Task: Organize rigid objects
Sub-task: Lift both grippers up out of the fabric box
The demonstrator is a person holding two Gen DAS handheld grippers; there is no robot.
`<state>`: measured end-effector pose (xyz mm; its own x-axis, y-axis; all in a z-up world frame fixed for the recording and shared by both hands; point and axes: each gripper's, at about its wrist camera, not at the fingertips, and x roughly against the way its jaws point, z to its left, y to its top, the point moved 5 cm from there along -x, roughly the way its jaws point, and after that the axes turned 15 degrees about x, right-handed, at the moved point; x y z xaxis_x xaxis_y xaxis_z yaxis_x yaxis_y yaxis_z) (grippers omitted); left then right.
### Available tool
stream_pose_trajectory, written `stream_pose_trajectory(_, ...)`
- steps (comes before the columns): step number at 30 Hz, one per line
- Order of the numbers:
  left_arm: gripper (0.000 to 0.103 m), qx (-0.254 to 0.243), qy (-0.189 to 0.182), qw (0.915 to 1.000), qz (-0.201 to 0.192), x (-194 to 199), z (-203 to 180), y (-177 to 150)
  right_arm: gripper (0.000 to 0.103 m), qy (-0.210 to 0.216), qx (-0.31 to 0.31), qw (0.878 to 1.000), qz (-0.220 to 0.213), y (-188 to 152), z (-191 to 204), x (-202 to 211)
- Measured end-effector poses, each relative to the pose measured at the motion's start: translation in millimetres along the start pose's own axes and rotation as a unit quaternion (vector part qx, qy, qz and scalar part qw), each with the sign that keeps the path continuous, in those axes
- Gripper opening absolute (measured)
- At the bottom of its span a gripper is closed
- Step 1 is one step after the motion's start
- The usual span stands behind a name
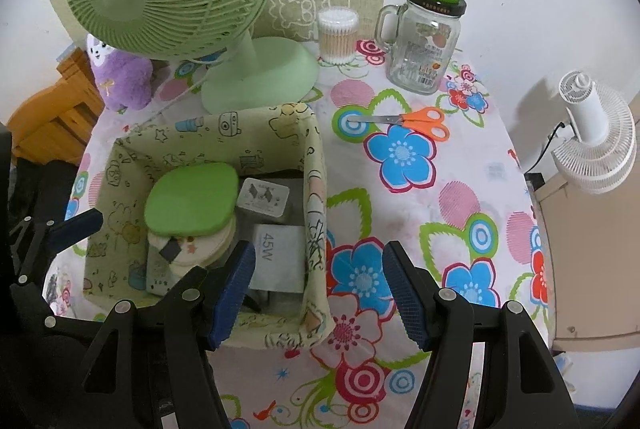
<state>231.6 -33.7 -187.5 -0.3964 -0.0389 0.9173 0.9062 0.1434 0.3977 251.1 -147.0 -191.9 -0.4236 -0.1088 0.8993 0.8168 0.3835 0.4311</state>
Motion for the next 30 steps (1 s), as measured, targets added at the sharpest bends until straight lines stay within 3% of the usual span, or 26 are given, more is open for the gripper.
stream_pose_trajectory(20,0.103,0.018,-0.004,0.9993,-0.034,62.8,27.5,-22.6,0.070,-0.004,0.006,0.999,-0.038,-12.7,31.0,56.7)
stream_pose_trajectory(30,0.103,0.023,-0.010,0.9983,-0.053,104.1,45.3,-39.6,0.080,-0.021,0.003,0.998,-0.066,-24.9,47.1,96.3)
